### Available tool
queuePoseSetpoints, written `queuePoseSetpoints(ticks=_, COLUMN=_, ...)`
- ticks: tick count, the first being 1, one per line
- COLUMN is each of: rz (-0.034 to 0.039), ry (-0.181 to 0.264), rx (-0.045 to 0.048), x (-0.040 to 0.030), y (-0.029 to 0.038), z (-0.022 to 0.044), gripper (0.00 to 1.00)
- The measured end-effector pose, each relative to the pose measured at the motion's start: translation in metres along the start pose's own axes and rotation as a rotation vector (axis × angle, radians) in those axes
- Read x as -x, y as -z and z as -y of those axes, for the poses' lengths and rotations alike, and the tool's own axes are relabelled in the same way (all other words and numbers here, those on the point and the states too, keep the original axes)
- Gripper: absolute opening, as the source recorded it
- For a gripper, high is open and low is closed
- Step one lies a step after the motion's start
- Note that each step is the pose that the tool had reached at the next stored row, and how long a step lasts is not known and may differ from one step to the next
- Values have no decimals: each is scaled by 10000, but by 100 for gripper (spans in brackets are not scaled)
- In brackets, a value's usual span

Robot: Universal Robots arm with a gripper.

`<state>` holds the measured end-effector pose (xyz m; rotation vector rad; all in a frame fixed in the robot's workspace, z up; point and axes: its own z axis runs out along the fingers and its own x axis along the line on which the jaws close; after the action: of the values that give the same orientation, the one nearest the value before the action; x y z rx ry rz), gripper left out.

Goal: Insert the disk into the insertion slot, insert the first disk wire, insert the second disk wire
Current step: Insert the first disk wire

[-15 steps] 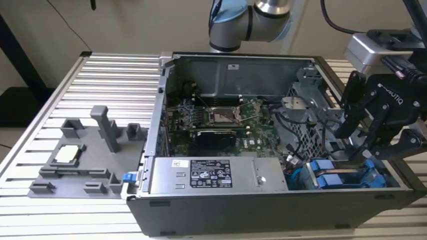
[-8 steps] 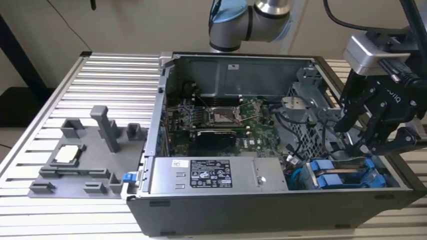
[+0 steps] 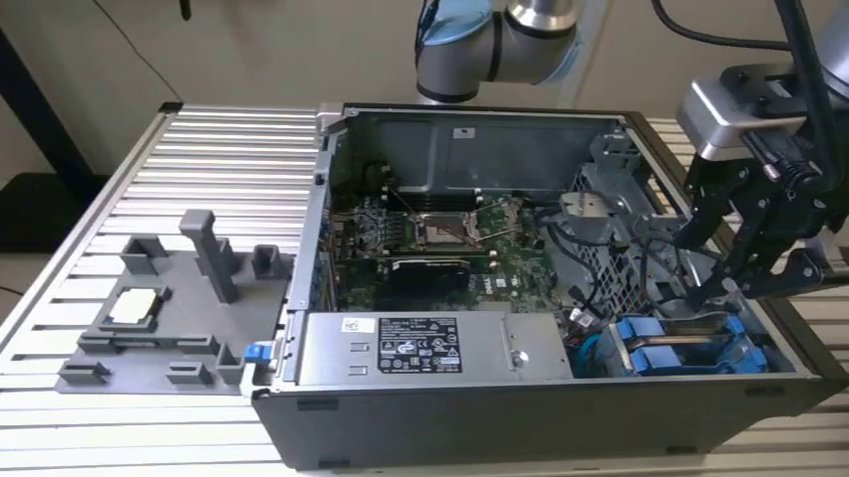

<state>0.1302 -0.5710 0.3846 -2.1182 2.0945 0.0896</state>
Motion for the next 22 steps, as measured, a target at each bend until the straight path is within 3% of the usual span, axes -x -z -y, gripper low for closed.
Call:
queuePoseSetpoints(ticks=1, rz=50, ry=15, rx=-2, x=-1, y=0, z=1, gripper=53)
queuePoseSetpoints(ticks=7, rz=50, ry=37, rx=7, x=-2, y=-3, z=53, gripper=53)
queuePoseSetpoints(ticks=13, rz=51, ry=41, rx=18, x=-4, y=-13, z=182, gripper=53)
queuePoseSetpoints(ticks=19, rz=48, ry=43, rx=95, x=-7, y=-23, z=326, gripper=53)
queuePoseSetpoints(ticks=22, rz=27, ry=43, rx=125, x=-7, y=-25, z=358, gripper=53)
